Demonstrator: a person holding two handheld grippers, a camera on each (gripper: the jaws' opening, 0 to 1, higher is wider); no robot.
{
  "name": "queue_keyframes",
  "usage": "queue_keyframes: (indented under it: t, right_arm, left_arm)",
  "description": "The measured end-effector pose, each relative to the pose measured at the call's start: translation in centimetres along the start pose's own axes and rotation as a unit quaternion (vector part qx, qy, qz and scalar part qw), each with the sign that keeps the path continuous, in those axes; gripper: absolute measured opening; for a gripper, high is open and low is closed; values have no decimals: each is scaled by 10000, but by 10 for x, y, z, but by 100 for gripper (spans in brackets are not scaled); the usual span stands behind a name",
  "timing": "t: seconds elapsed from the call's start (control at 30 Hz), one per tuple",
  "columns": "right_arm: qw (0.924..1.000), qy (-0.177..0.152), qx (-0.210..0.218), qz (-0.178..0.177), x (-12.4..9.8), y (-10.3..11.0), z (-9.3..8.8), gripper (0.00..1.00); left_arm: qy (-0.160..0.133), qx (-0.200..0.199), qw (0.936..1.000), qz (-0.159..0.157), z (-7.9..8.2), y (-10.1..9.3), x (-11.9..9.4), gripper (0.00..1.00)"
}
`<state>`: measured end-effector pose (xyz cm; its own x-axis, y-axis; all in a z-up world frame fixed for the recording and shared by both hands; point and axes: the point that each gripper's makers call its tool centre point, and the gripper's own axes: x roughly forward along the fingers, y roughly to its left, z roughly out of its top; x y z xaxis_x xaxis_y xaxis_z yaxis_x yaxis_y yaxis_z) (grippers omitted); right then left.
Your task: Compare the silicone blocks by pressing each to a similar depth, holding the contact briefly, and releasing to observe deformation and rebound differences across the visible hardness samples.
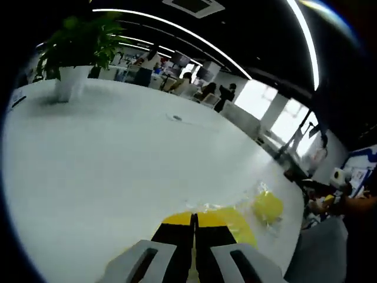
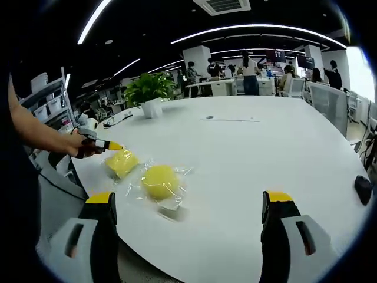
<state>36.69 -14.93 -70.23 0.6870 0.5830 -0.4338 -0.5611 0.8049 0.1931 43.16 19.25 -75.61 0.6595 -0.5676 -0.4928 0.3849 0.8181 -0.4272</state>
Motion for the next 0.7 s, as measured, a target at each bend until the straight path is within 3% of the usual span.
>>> queue_keyframes:
  t: [0.13,0.5,0.63,0.67,0.7]
  right_arm:
    - [10000,-1,12,-12,0,-2,0,96]
    - [10000,-6,-18,11,1,-3,2,96]
    - [10000,-15,-46,42,3,-2,4,96]
    - [10000,-22,-39,50,4,-2,5,96]
    - [10000,-22,-26,52,4,-2,6,96]
  left_arm:
    - [154,137,9997,130,-6,8,-1,0]
    - [6,-312,9989,339,-7,23,1,0]
    - [-29,-307,9991,296,-7,25,1,0]
    - [-38,-347,9989,309,-7,26,0,3]
    - [-163,-635,9969,444,-5,32,-1,10]
